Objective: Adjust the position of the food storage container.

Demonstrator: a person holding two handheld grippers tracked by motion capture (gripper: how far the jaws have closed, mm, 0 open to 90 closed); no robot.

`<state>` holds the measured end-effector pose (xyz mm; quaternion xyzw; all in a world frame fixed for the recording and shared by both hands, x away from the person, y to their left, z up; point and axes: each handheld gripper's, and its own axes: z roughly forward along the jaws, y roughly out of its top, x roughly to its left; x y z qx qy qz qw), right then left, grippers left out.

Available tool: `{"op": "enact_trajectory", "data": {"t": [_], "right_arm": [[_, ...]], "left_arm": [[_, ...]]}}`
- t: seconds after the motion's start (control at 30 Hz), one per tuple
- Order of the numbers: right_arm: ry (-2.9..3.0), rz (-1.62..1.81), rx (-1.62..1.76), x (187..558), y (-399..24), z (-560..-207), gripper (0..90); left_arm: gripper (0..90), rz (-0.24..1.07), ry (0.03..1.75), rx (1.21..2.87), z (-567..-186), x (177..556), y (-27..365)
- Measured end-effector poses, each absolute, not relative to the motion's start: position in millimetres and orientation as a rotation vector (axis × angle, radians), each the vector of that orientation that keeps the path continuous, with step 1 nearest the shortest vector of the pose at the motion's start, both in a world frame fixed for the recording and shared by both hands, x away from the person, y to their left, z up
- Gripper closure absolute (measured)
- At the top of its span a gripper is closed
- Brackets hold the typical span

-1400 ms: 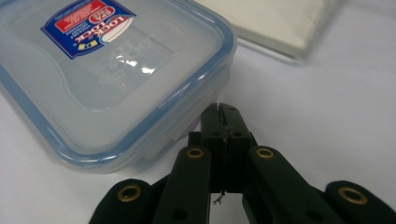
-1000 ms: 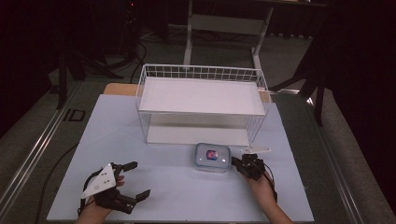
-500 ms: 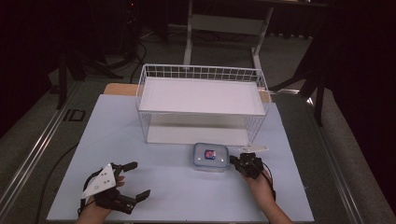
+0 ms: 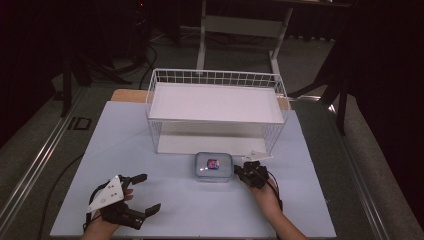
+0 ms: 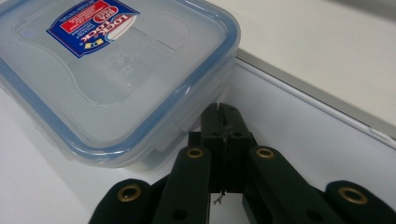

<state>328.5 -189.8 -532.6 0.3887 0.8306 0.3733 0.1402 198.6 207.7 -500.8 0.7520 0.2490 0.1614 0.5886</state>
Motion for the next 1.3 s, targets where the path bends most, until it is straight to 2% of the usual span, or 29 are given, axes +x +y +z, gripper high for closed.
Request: {"op": "enact_trajectory", "data": {"t": [0.37,0.73,1.13,1.3], "right_arm": [[2.424,1.101,1.090,331,-170,-534,90.0],[2.405,1.106,1.097,327,-180,-531,88.8],[2.424,1.098,1.075,331,-163,-535,88.7],[2.400,1.104,1.078,331,-170,-531,87.0]], "left_arm": [[2.7,0.372,0.581,1.755,-502,199,207],[2.7,0.369,0.584,1.761,-502,199,206],[2.7,0.363,0.586,1.761,-503,199,206],[2.7,0.361,0.588,1.763,-503,199,206]]}}
